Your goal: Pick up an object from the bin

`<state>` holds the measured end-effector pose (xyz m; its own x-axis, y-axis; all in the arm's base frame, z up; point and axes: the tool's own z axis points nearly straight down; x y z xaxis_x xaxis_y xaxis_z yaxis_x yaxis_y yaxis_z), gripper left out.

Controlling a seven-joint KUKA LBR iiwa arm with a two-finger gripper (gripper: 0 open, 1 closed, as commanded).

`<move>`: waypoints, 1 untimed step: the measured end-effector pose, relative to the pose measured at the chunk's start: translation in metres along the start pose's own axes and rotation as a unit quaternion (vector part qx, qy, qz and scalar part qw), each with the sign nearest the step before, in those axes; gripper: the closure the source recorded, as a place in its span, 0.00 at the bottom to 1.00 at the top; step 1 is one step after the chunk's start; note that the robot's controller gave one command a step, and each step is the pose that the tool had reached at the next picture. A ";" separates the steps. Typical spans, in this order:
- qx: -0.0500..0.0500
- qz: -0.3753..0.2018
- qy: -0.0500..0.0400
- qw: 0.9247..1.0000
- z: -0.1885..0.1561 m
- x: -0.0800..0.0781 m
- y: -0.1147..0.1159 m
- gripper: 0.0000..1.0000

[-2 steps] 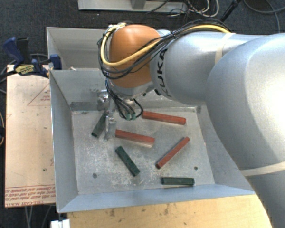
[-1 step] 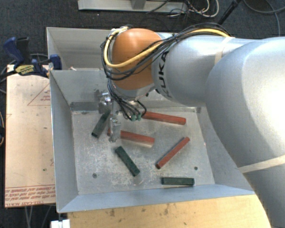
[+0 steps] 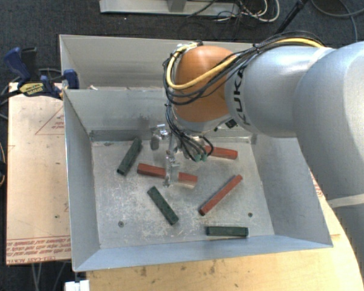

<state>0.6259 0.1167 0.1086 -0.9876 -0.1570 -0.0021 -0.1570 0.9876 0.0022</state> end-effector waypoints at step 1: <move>0.001 0.035 0.000 0.999 0.038 0.009 -0.025 0.00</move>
Offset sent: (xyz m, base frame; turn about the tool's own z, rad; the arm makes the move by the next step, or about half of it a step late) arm -0.0009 -0.0090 -0.0386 0.1323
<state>0.6206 0.0904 0.0706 -0.9961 -0.0877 -0.0019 -0.0877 0.9962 0.0013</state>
